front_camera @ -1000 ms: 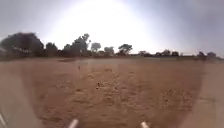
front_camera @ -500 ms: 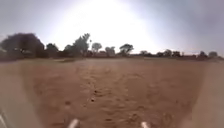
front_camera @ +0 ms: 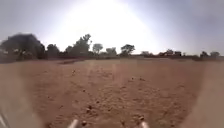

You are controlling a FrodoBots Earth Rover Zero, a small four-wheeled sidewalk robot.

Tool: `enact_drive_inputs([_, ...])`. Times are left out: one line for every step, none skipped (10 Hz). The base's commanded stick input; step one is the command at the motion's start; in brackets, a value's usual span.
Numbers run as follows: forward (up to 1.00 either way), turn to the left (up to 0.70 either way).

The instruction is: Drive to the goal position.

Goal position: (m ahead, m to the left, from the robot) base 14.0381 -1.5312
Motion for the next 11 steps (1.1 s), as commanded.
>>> enact_drive_inputs([1.00,0.00])
enact_drive_inputs([1.00,0.00])
enact_drive_inputs([1.00,0.00])
enact_drive_inputs([1.00,0.00])
enact_drive_inputs([1.00,0.00])
enact_drive_inputs([1.00,0.00])
enact_drive_inputs([1.00,0.00])
enact_drive_inputs([1.00,0.00])
enact_drive_inputs([1.00,0.00])
enact_drive_inputs([1.00,0.00])
enact_drive_inputs([1.00,0.00])
